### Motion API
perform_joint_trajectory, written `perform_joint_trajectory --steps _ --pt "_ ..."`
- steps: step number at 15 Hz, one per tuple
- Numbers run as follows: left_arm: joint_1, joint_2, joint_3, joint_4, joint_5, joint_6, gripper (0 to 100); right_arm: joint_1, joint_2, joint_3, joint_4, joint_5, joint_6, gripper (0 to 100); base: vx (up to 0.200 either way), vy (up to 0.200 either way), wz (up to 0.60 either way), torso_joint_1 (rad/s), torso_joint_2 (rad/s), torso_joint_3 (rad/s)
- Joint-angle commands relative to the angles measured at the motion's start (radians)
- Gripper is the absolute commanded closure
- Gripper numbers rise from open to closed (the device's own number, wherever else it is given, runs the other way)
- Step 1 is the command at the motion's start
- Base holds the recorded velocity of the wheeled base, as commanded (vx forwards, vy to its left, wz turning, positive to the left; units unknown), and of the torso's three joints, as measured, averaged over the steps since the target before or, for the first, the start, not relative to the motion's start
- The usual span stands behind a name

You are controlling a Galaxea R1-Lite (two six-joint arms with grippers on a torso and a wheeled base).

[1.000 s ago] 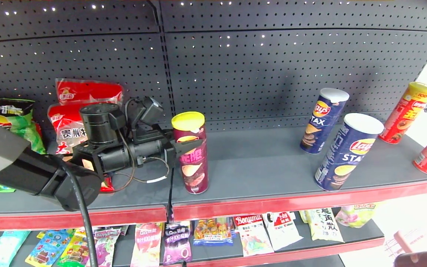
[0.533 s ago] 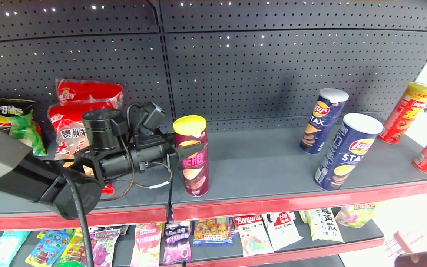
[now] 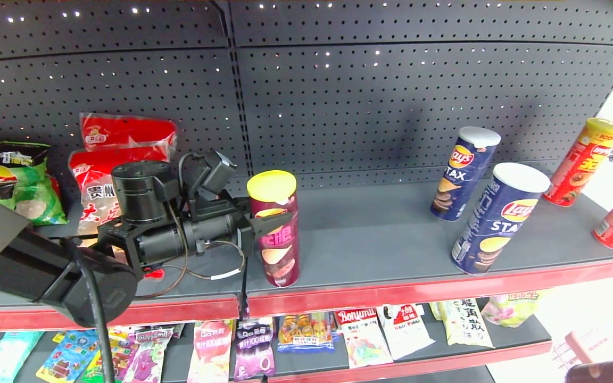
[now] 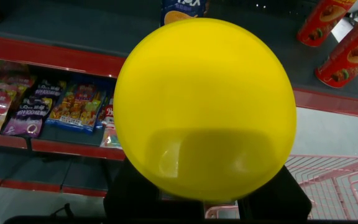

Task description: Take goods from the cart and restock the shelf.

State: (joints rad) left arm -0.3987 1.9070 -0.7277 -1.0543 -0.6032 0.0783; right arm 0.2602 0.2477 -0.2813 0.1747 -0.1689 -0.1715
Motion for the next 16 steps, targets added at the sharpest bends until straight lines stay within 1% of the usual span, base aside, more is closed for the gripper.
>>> perform_joint_trajectory --steps 1,4,6,7,8,12,16 --pt "-0.003 -0.006 0.016 0.002 0.0 0.0 100 0.001 -0.002 0.001 0.0 0.0 0.0 100 0.0 0.0 0.0 0.0 0.0 0.0" --pt "-0.003 -0.005 0.017 0.002 0.011 0.0 100 0.001 -0.002 0.001 0.0 0.0 0.0 100 0.0 0.0 0.0 0.0 0.0 0.0" --pt "-0.006 -0.006 0.036 0.002 0.013 0.003 100 0.001 -0.005 0.001 0.0 0.0 0.0 100 0.0 0.0 0.0 0.0 0.0 0.0" --pt "-0.009 -0.006 0.039 0.002 0.013 0.005 0 0.001 -0.005 0.001 0.0 0.0 0.0 100 0.0 0.0 0.0 0.0 0.0 0.0" --pt "-0.008 -0.006 0.044 0.002 0.013 0.02 0 0.001 -0.007 0.001 0.0 0.0 0.0 100 0.0 0.0 0.0 0.0 0.0 0.0" --pt "-0.012 -0.022 0.053 0.002 0.034 0.023 0 0.001 -0.007 0.001 0.0 0.0 0.001 100 0.0 0.0 0.0 0.0 0.0 0.0" --pt "-0.008 -0.062 0.068 0.003 0.019 0.02 0 0.001 -0.001 -0.003 0.0 0.0 0.0 100 0.0 0.0 0.0 0.0 0.0 0.0"
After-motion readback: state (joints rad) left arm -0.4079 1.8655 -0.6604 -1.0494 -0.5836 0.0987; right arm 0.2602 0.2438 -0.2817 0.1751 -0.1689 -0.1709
